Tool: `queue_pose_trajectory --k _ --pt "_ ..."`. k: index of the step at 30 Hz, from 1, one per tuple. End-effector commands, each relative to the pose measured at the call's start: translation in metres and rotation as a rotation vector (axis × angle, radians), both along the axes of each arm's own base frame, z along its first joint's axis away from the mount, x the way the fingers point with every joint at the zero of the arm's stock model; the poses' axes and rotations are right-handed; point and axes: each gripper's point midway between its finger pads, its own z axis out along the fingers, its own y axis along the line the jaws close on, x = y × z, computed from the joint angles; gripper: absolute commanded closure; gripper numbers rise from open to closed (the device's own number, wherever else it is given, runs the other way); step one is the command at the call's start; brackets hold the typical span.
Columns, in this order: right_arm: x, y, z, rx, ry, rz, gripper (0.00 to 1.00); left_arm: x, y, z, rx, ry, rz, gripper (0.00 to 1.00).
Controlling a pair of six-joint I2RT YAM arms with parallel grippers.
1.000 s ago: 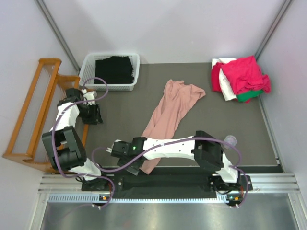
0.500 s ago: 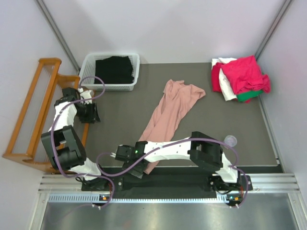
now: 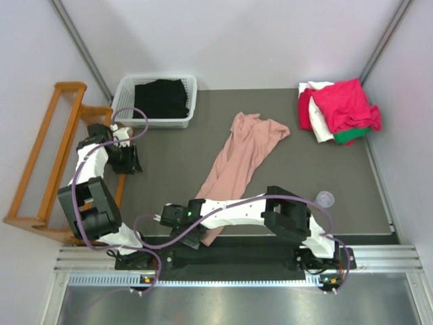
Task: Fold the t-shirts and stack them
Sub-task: Fold the tshirt
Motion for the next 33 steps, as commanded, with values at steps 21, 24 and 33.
queue_pose_trajectory --k 21,24,33 --pt "0.037 -0.03 -0.07 -0.096 -0.052 -0.168 0.54 -0.005 -0.008 -0.002 -0.045 0.017 -0.064 0.54" --pt "0.035 -0.028 -0.068 -0.107 -0.062 -0.15 0.47 -0.006 -0.01 -0.001 -0.054 0.02 -0.069 0.53" --pt "0.045 -0.03 -0.069 -0.161 -0.158 -0.193 0.45 -0.006 -0.01 0.004 -0.048 0.013 -0.085 0.54"
